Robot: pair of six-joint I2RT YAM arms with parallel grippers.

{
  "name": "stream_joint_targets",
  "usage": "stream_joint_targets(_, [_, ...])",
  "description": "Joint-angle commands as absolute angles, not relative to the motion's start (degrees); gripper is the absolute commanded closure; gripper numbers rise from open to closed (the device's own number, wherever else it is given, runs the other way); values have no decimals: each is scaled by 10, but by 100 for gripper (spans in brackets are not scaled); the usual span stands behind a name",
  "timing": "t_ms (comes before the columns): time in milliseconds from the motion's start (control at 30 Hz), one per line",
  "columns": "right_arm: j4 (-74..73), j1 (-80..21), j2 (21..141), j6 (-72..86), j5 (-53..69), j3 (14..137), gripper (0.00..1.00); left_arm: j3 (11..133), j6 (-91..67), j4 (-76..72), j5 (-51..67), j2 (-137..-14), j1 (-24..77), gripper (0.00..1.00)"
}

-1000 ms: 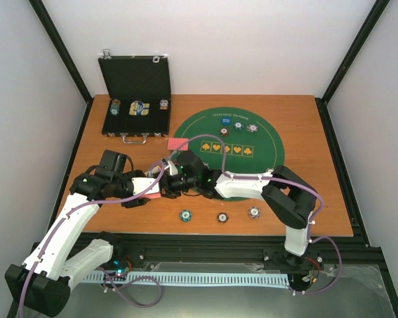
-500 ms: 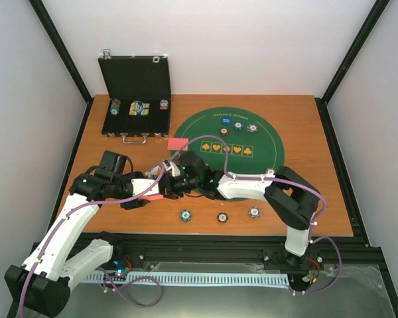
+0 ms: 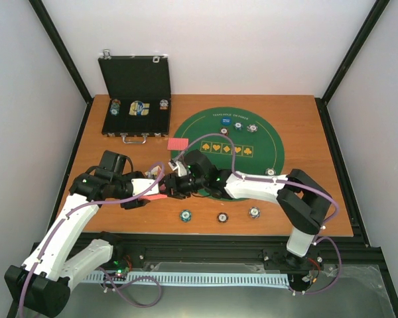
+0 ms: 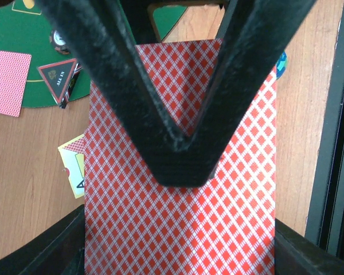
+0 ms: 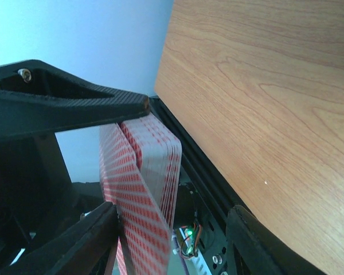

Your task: Distribute texas hold em gaming equipment

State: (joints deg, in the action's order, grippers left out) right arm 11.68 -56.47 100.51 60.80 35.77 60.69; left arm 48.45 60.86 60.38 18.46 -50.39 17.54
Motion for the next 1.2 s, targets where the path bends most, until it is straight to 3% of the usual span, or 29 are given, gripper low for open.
stream_joint_targets(0, [81,-561,972,591,349,593,47,502,609,584,194,-496,179,62])
stream_joint_targets(233, [72,-561,945,594,349,592,49,497,609,581,192,-499,180,62])
stream_joint_targets(733, [51,-558,924,592,348,590,96,492,616,582,185,-497,180,62])
stream_joint_targets(1167, [-60,-442,848,515,382,583,97,491,618,582,181,-496,179,62])
